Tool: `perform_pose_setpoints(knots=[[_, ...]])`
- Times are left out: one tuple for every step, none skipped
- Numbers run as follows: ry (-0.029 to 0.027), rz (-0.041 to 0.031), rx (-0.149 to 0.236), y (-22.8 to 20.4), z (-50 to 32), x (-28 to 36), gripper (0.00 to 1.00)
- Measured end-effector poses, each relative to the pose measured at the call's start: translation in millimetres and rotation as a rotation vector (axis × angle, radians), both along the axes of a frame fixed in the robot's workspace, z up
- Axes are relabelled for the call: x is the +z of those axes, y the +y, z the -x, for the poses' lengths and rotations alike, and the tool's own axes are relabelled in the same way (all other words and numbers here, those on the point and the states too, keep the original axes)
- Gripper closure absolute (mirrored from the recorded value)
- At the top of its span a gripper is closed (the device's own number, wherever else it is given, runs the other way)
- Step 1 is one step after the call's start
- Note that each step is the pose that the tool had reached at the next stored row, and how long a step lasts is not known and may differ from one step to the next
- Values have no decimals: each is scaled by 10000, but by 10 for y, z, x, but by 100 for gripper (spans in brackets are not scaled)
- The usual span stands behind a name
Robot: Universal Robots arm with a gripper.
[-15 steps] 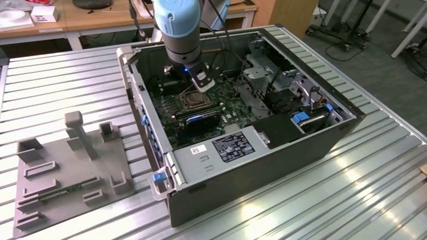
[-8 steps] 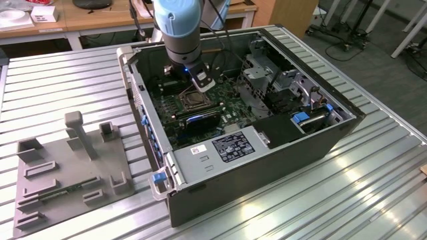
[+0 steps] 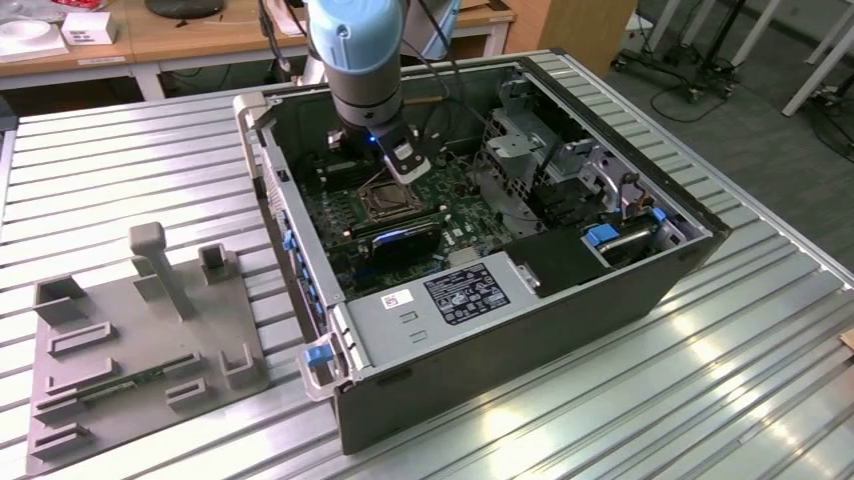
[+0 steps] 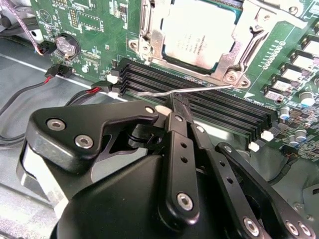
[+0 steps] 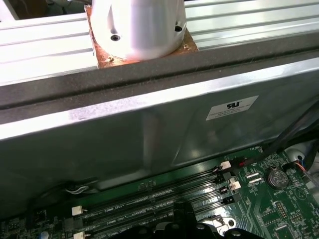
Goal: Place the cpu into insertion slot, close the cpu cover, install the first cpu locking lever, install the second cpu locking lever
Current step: 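Install the first cpu locking lever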
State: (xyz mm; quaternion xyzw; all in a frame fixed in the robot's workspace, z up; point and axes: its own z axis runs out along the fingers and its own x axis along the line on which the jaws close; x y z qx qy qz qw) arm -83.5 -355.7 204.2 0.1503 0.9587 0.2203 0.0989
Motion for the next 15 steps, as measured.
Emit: perform_pose_setpoints(knots=[[3,-6,1,-1,0,2,89],[5,-17,1,-2,0,5,89],[7,-31,1,-3,0,7,89],[7,-42,0,-4,0,8,89],[6,-51,0,-5,0,7,89],[6,-54,0,-5,0,7,89],[6,-55,-1,-5,0,7,89],[5,-57,0,-5,-1,6,89],[6,-57,1,-6,0,4,89],[6,-56,1,-8,0,2,89],[6,-55,1,-9,0,0,89],[6,-55,1,-11,0,-2,89],[6,-54,1,-13,0,-4,89],[7,-55,1,-15,0,-7,89],[6,-54,1,-17,0,-9,89]])
